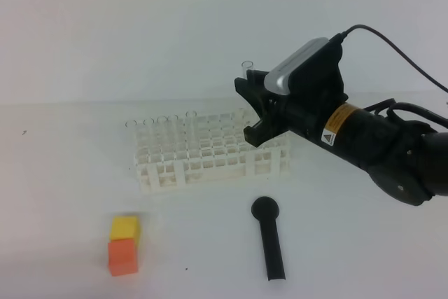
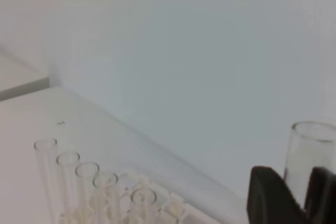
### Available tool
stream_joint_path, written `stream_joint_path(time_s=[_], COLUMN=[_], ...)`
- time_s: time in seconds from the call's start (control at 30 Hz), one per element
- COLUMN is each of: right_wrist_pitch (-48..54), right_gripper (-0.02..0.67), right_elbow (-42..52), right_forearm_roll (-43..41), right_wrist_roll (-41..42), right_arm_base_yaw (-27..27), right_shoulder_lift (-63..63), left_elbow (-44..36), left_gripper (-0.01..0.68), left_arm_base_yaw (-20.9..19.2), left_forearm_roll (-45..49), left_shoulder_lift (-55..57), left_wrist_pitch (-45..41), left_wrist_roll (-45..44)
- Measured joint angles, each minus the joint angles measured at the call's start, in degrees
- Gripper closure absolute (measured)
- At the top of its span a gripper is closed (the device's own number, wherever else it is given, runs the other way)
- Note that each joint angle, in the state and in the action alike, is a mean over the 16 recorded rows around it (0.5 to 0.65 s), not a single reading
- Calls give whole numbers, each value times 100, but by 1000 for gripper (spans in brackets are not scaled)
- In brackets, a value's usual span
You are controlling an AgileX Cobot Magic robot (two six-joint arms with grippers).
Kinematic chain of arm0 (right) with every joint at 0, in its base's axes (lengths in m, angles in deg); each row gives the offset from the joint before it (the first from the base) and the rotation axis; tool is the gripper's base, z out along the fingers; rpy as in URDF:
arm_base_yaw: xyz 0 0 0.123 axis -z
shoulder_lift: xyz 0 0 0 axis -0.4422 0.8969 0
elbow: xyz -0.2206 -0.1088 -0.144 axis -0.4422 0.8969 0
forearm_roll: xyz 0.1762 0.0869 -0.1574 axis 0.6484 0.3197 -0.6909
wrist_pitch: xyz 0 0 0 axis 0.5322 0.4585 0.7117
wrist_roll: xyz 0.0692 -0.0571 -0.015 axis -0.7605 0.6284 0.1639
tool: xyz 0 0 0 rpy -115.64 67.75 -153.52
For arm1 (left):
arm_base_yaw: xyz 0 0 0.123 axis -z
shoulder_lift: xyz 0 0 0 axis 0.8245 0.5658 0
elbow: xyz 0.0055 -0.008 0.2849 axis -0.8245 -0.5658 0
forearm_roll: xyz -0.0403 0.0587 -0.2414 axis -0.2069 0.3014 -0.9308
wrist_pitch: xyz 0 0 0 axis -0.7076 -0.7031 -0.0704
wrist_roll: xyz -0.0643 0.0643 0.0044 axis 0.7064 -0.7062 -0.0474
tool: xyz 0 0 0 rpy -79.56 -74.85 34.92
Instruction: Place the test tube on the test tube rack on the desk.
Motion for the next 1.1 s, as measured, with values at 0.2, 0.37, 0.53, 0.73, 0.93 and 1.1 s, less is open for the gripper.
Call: stream_joint_path(time_s=[0.2, 0.37, 0.53, 0.73, 0.93, 1.1], right_wrist_pitch=[78, 97, 52, -124, -391, -662], right_gripper=[524, 524, 524, 524, 524, 524], right_elbow=[-283, -572, -849, -1045, -1088, -1121], right_forearm_roll=[-81, -277, -682, -1196, -1466, -1437], right_wrist_roll=[-151, -425, -798, -1165, -1320, -1341], right_arm_base_yaw=[-3, -3, -3, -5, -12, -20], right_shoulder_lift=[253, 471, 677, 884, 1028, 1123], left_elbow=[-11, -11, -11, 0, 0, 0], left_gripper=[674, 674, 674, 674, 674, 674], left_arm_base_yaw=[0, 0, 0, 0, 0, 0], left_forearm_roll=[3, 3, 3, 0, 0, 0], left_shoulder_lift=[-5, -5, -5, 0, 0, 0], left_wrist_pitch=[9, 9, 9, 6, 11, 15], left_wrist_roll=[0, 0, 0, 0, 0, 0])
